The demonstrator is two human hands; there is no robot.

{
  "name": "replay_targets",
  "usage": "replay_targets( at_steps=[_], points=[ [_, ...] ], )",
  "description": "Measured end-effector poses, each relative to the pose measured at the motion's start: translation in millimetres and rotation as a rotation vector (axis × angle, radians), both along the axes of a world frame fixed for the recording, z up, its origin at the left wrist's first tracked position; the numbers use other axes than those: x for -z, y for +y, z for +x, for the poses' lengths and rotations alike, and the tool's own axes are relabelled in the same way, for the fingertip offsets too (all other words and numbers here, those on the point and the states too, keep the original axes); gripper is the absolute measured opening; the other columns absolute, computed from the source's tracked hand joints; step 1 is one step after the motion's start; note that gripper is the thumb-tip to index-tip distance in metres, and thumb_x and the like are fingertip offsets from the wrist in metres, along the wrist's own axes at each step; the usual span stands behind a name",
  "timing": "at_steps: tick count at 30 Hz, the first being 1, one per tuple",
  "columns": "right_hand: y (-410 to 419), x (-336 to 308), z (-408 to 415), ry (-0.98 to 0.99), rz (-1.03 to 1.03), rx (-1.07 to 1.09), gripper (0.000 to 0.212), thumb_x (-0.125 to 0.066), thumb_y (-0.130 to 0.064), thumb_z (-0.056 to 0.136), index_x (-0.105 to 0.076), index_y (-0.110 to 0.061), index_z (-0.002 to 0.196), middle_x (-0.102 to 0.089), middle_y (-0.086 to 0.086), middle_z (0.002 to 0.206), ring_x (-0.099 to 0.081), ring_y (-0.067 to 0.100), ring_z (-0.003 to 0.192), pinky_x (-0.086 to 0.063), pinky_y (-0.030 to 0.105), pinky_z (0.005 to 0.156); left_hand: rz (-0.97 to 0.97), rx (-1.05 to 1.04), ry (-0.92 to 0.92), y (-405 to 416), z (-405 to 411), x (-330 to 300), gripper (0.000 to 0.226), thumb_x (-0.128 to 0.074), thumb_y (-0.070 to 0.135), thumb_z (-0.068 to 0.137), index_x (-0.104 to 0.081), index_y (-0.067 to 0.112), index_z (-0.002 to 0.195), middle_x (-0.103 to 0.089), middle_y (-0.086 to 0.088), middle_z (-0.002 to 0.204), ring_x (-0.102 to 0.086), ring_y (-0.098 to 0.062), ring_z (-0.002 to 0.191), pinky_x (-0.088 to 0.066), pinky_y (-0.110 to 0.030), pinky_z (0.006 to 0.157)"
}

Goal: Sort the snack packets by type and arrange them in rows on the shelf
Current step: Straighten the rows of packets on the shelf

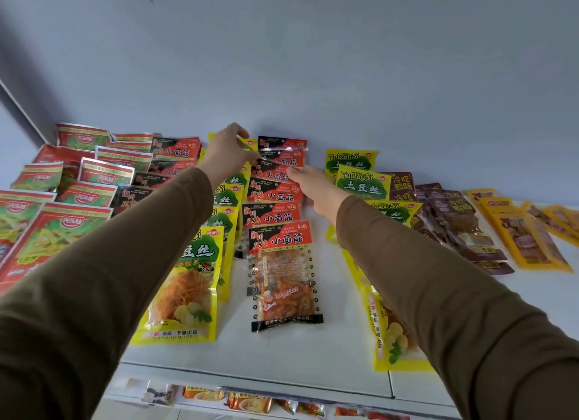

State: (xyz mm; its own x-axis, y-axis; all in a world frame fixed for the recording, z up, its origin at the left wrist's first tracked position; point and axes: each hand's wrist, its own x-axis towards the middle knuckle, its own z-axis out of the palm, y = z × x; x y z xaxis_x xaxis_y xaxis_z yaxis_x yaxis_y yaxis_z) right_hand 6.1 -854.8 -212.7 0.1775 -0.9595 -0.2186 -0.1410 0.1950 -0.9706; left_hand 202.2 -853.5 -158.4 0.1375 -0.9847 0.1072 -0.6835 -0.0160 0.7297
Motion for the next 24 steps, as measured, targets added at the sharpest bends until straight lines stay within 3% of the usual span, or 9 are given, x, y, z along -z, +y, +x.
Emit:
replay_targets(
  at_steps=[3, 5, 6, 8, 10, 12, 16, 20, 24],
  points=[
    [1.2, 2.6, -3.0, -0.055, 0.053, -0.012, 0.024, -0.052, -0.037, 0.104, -0.061, -0.018, 0.094, -0.074, -0.001, 0.085, -0.071, 0.014, 0.078, -0.05, 0.032, 0.074, -0.151, 0.066, -0.268, 44.1, -11.5, -15.5, 0.038, -0.07, 0.033, 0.095, -0.057, 0.019, 0.128, -0.061, -0.003, 0.121, -0.06, -0.017, 0.097, -0.045, -0.021, 0.069],
    [-0.1, 6.4, -5.0, -0.1, 0.091, 0.016, 0.028, -0.054, -0.042, 0.102, -0.063, -0.017, 0.097, -0.075, -0.001, 0.086, -0.071, 0.016, 0.085, -0.052, 0.037, 0.084, -0.129, 0.159, -0.422, 90.0, -28.4, -8.5, 0.049, -0.059, 0.049, 0.096, -0.051, 0.023, 0.137, -0.057, -0.004, 0.135, -0.056, -0.024, 0.12, -0.05, -0.038, 0.094],
    [-0.3, 8.2, -5.6, -0.107, 0.104, 0.037, 0.03, -0.056, -0.044, 0.101, -0.065, -0.015, 0.102, -0.075, 0.0, 0.094, -0.07, 0.018, 0.091, -0.052, 0.039, 0.088, -0.084, 0.198, -0.497, 117.2, -41.3, -0.3, 0.06, -0.049, 0.061, 0.096, -0.045, 0.026, 0.144, -0.051, -0.005, 0.145, -0.047, -0.028, 0.133, -0.043, -0.047, 0.108],
    [1.5, 8.7, -5.3, -0.115, 0.112, 0.067, 0.031, -0.061, -0.041, 0.099, -0.068, -0.013, 0.11, -0.075, 0.003, 0.101, -0.07, 0.018, 0.089, -0.054, 0.032, 0.075, -0.004, 0.269, -0.6, 165.4, -70.0, 19.3, 0.079, -0.026, 0.079, 0.09, -0.027, 0.034, 0.155, -0.029, -0.005, 0.164, -0.023, -0.03, 0.152, -0.022, -0.057, 0.121],
    [2.7, 9.0, -4.1, -0.159, 0.109, 0.081, 0.018, -0.064, -0.032, 0.098, -0.068, -0.015, 0.101, -0.074, 0.002, 0.091, -0.071, 0.015, 0.074, -0.052, 0.022, 0.057, 0.083, 0.338, -0.644, 193.1, -93.1, 42.0, 0.088, -0.013, 0.085, 0.083, -0.01, 0.04, 0.159, -0.003, -0.003, 0.172, 0.002, -0.026, 0.158, -0.005, -0.062, 0.124],
    [3.9, 8.6, -2.3, -0.182, 0.105, 0.088, 0.005, -0.066, -0.02, 0.097, -0.065, -0.017, 0.093, -0.072, 0.002, 0.087, -0.069, 0.014, 0.07, -0.05, 0.021, 0.055, 0.133, 0.353, -0.686, 200.6, -102.0, 62.7, 0.089, -0.016, 0.085, 0.087, 0.001, 0.039, 0.161, 0.013, -0.003, 0.172, 0.016, -0.025, 0.157, 0.005, -0.063, 0.123],
    [5.4, 9.7, 2.5, -0.181, 0.06, 0.127, 0.012, -0.066, -0.007, 0.096, -0.058, -0.015, 0.091, -0.069, 0.004, 0.091, -0.068, 0.021, 0.082, -0.053, 0.031, 0.067, 0.104, 0.329, -0.752, 193.9, -88.7, 76.5, 0.08, -0.02, 0.076, 0.096, 0.004, 0.038, 0.162, 0.012, -0.003, 0.172, 0.017, -0.026, 0.157, 0.008, -0.061, 0.123],
    [8.9, 7.9, 8.1, -0.152, 0.06, 0.169, 0.022, -0.065, -0.009, 0.096, -0.053, -0.01, 0.115, -0.069, 0.014, 0.115, -0.069, 0.03, 0.102, -0.057, 0.041, 0.081, 0.089, 0.42, -0.748, 195.3, -71.0, 78.5, 0.08, -0.015, 0.078, 0.091, 0.002, 0.042, 0.161, 0.01, 0.0, 0.172, 0.018, -0.023, 0.157, 0.011, -0.059, 0.124],
    [9.8, 7.9, 10.5, -0.127, 0.071, 0.182, 0.028, -0.065, -0.011, 0.097, -0.053, -0.008, 0.122, -0.069, 0.015, 0.12, -0.069, 0.031, 0.106, -0.056, 0.048, 0.093, 0.076, 0.473, -0.746, 201.3, -62.8, 77.9, 0.083, -0.011, 0.08, 0.087, 0.005, 0.044, 0.16, 0.014, 0.004, 0.171, 0.023, -0.019, 0.155, 0.013, -0.057, 0.124]
  ],
)
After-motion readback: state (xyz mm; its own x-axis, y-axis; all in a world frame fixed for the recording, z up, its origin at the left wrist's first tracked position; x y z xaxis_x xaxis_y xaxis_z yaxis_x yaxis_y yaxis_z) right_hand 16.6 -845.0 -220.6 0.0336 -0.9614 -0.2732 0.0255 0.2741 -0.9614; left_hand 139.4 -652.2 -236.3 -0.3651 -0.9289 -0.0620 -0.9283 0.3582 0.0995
